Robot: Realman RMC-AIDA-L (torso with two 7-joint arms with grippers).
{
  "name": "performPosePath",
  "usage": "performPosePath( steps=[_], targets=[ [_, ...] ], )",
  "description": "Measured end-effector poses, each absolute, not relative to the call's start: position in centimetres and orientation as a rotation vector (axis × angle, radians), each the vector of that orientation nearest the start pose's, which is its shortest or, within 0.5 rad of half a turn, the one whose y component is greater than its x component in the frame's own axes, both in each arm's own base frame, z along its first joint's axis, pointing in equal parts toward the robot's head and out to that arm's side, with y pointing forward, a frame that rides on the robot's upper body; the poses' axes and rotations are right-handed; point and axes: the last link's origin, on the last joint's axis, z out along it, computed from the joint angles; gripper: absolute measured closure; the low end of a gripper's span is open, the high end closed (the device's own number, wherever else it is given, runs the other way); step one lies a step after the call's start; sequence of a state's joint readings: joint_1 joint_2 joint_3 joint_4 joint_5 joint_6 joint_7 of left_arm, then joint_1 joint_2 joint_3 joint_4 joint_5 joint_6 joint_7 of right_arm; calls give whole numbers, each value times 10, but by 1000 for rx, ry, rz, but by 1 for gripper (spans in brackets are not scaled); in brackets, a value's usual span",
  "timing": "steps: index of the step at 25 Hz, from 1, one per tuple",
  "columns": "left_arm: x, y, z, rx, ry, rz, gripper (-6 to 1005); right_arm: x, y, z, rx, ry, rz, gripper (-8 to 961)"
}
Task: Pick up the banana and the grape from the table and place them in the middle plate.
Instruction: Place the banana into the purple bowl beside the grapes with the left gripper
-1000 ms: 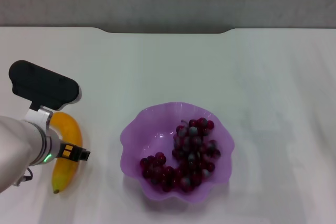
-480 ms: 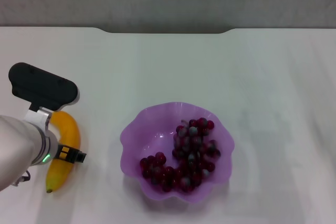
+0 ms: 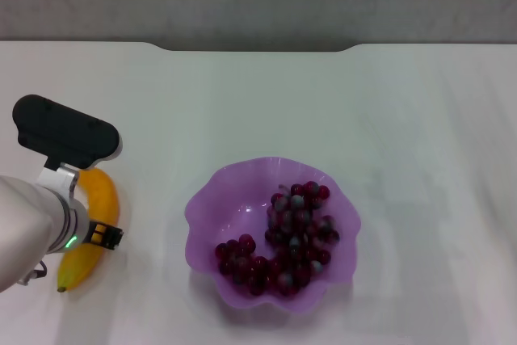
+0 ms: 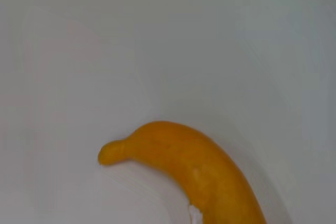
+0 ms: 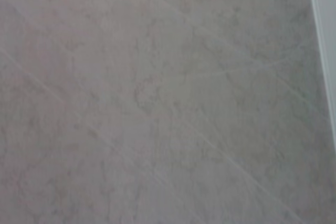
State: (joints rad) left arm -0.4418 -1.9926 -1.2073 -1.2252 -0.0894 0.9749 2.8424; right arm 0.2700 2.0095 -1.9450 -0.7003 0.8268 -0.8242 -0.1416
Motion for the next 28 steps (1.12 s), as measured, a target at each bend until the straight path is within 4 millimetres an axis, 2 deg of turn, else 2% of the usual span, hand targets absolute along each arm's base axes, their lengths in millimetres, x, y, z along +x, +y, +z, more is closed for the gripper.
performPosePath(
  steps=[1,12,17,23,28],
  targets=[
    [-258,359,-35,-1921,-1020,457,410,310,360,33,-1377,614,676,119],
    [-255,363,-27,-1902,-1017,428,486,312,359,33,-1377,616,668,119],
    [-237,361,-11,-1907,-974,396,486,312,359,32,-1376,617,668,126],
    [-201,347,17,-1935,-872,366,486,313,358,32,-1377,618,665,126],
    [-174,333,25,-1981,-770,364,486,314,357,32,-1377,620,663,127]
  ],
)
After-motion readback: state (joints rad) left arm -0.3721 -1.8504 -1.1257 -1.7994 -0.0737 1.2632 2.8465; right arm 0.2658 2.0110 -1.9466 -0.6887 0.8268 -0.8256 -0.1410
